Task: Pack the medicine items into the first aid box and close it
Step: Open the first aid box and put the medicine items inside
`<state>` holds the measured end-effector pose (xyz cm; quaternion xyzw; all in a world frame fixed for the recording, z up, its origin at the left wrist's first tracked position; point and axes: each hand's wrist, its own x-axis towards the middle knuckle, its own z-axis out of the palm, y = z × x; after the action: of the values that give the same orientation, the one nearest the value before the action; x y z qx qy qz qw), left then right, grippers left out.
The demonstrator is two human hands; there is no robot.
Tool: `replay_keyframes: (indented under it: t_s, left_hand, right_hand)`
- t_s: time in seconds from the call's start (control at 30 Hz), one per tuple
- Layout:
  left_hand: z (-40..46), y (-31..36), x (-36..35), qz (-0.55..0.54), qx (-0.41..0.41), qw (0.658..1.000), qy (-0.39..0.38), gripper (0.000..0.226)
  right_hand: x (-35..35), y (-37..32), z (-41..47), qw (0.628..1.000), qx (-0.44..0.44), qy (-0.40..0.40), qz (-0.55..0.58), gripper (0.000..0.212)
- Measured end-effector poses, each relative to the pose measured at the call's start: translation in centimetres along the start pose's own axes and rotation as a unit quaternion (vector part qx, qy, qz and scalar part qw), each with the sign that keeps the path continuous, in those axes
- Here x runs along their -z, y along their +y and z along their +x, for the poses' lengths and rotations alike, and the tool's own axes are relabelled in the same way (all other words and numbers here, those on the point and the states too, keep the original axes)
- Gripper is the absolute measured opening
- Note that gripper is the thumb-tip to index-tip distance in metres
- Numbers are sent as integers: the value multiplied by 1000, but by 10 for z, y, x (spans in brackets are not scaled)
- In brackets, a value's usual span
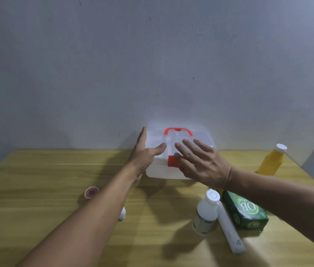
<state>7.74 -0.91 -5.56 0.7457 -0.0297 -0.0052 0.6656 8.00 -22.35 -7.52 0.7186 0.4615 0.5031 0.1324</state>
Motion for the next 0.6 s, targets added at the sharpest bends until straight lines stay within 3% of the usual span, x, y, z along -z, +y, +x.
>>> replay_keyframes:
  t_s: [0.17, 0.47, 0.6]
  left_hand:
    - [-1, -2, -12, 3, -14, 997, 77, 96]
    - [2, 3, -13, 34, -1, 996, 83, 99]
    - [5, 2, -10, 35, 9, 996, 76, 104]
  right_hand:
    - [-4, -16, 2, 997, -74, 13, -2, 15]
    - [-2, -24, 7, 996, -82, -17, -15, 9]
    - [5, -25, 13, 993, -82, -73, -31, 27]
